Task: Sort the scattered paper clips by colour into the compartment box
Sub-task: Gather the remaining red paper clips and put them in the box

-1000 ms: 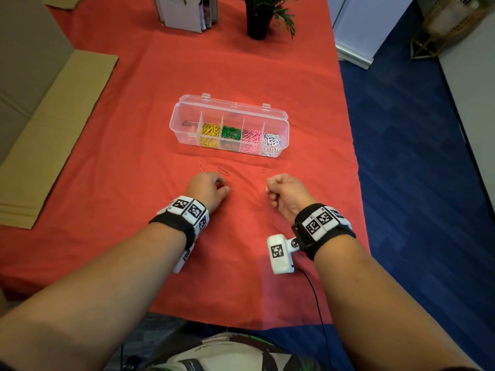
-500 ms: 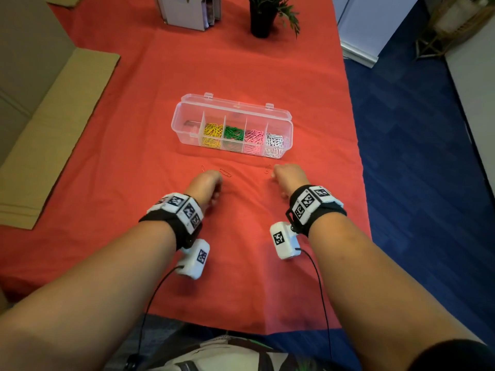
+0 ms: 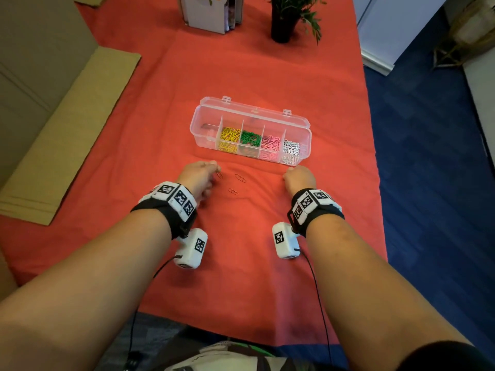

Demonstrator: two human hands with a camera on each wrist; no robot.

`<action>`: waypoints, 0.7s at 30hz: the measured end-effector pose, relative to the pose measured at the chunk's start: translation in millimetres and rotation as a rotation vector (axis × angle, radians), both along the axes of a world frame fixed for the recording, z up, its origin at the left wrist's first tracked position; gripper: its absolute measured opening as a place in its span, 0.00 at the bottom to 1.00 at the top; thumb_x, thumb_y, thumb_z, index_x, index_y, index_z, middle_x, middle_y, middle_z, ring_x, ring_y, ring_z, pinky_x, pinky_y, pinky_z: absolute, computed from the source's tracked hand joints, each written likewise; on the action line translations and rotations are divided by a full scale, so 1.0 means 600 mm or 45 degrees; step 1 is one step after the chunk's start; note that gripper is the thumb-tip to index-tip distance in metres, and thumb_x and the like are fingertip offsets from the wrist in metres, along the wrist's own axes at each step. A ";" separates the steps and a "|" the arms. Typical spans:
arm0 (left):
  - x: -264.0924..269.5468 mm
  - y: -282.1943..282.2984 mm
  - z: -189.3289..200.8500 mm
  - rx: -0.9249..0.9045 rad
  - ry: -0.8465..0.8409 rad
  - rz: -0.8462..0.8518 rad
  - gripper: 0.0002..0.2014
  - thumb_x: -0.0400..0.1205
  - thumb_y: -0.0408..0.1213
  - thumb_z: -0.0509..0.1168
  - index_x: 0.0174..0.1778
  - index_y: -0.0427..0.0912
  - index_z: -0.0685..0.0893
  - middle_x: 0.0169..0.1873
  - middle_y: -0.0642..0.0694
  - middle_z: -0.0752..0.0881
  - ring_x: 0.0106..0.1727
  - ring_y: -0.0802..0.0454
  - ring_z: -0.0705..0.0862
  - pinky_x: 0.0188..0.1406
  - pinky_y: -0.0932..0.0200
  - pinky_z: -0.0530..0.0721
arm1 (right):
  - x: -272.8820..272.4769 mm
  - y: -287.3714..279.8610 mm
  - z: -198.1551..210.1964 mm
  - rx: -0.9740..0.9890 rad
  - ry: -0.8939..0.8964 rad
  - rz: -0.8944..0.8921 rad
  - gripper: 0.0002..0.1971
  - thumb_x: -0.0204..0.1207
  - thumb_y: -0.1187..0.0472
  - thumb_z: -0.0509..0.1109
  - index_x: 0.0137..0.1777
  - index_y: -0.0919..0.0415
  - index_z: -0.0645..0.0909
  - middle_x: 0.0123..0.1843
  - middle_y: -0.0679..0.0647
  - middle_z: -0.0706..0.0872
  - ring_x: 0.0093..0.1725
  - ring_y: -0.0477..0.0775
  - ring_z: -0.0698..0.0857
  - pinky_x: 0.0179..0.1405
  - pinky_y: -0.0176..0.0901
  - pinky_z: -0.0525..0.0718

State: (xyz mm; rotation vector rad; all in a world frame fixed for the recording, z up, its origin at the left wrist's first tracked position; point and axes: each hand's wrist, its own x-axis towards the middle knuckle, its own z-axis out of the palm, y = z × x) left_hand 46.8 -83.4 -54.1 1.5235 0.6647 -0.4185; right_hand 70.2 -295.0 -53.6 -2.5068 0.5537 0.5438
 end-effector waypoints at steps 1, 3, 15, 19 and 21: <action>0.001 0.001 -0.006 0.238 -0.087 -0.112 0.11 0.80 0.43 0.63 0.32 0.47 0.79 0.25 0.51 0.72 0.25 0.53 0.69 0.21 0.67 0.70 | 0.000 -0.002 -0.001 -0.040 -0.008 0.016 0.17 0.81 0.66 0.54 0.63 0.75 0.78 0.65 0.69 0.80 0.66 0.67 0.79 0.62 0.51 0.75; 0.001 0.002 -0.010 0.670 -0.258 -0.337 0.05 0.78 0.42 0.67 0.39 0.47 0.85 0.28 0.50 0.80 0.33 0.49 0.78 0.35 0.62 0.74 | 0.001 -0.006 -0.005 -0.077 -0.031 -0.033 0.16 0.78 0.66 0.57 0.62 0.73 0.75 0.64 0.67 0.82 0.65 0.67 0.80 0.60 0.50 0.77; 0.008 0.005 -0.021 1.252 -0.478 -0.864 0.10 0.78 0.37 0.66 0.52 0.39 0.86 0.52 0.36 0.81 0.55 0.37 0.81 0.56 0.50 0.80 | -0.014 0.023 -0.005 -0.243 -0.002 0.173 0.17 0.77 0.66 0.56 0.65 0.68 0.70 0.65 0.65 0.80 0.65 0.66 0.81 0.60 0.51 0.79; 0.007 -0.001 -0.010 1.058 -0.351 -0.751 0.07 0.79 0.37 0.62 0.44 0.37 0.82 0.48 0.36 0.82 0.51 0.39 0.80 0.51 0.52 0.76 | -0.021 0.036 0.000 0.136 0.049 0.267 0.05 0.77 0.66 0.56 0.45 0.61 0.73 0.48 0.64 0.83 0.49 0.63 0.82 0.46 0.47 0.76; 0.007 -0.003 0.003 0.656 -0.183 -0.571 0.07 0.78 0.38 0.58 0.36 0.41 0.77 0.36 0.42 0.79 0.37 0.45 0.77 0.37 0.56 0.74 | -0.025 0.040 0.005 0.681 0.099 -0.014 0.10 0.73 0.67 0.55 0.32 0.57 0.67 0.29 0.57 0.75 0.26 0.55 0.74 0.26 0.41 0.69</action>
